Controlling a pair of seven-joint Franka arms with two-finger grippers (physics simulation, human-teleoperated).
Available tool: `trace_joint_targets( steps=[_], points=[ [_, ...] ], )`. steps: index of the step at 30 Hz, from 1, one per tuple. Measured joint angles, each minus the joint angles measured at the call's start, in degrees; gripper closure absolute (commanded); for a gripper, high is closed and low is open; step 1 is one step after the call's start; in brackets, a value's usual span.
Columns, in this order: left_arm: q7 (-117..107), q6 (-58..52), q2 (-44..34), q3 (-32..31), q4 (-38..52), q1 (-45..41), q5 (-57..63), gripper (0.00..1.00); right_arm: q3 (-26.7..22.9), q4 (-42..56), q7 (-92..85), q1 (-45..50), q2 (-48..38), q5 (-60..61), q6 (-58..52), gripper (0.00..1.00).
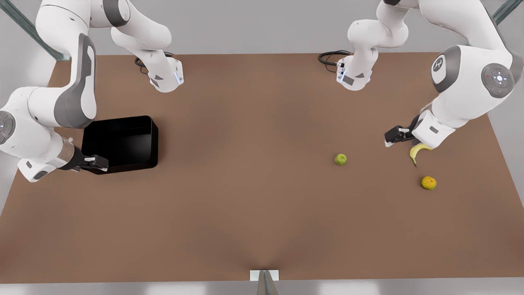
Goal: Place the storage box in the middle with the right arm, and place the apple in the storage box with the left arm
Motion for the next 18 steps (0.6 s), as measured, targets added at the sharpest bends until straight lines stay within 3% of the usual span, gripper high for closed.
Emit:
trace_joint_targets(
  steps=[1,3,5,7,8,12,15,18],
  points=[
    [0.09,0.23,0.23,-0.01,-0.50,-0.46,-0.06,0.00,-0.04,0.00,-0.03,0.10,-0.35,0.08,-0.24,0.00],
    [-0.06,9.29,1.49,-1.49,-13.39,-0.69,-0.17,0.00,0.13,-0.01,-0.30,-1.63,-0.33,0.25,-0.64,0.00],
    [-0.87,10.06,4.40,-2.29,-14.22,-3.08,-0.19,0.00,-0.29,-0.16,-0.90,-3.57,0.10,0.26,-2.56,0.00],
    [-3.90,27.85,3.12,-5.93,-26.55,-2.42,0.41,0.00,-0.40,-1.33,-8.26,-8.82,-0.16,0.22,-2.92,0.00],
    [-4.87,27.83,4.09,-6.32,-27.90,-3.71,0.97,0.00,-0.33,-5.31,-8.81,-10.40,-2.70,0.24,-2.86,0.00],
    [-6.31,48.37,5.34,-6.33,-40.67,-5.27,2.22,0.00,0.03,-30.33,-8.92,-10.27,-17.36,0.26,6.20,0.00],
    [-6.23,56.88,6.68,-6.33,-46.28,-4.69,2.89,0.00,0.06,-37.80,-15.70,-10.78,-17.35,0.26,14.96,0.00],
    [-6.14,57.28,6.88,-6.33,-47.27,-1.93,5.53,0.00,-0.13,-39.30,-21.61,-12.50,-15.55,0.18,17.32,0.00]
  ],
)
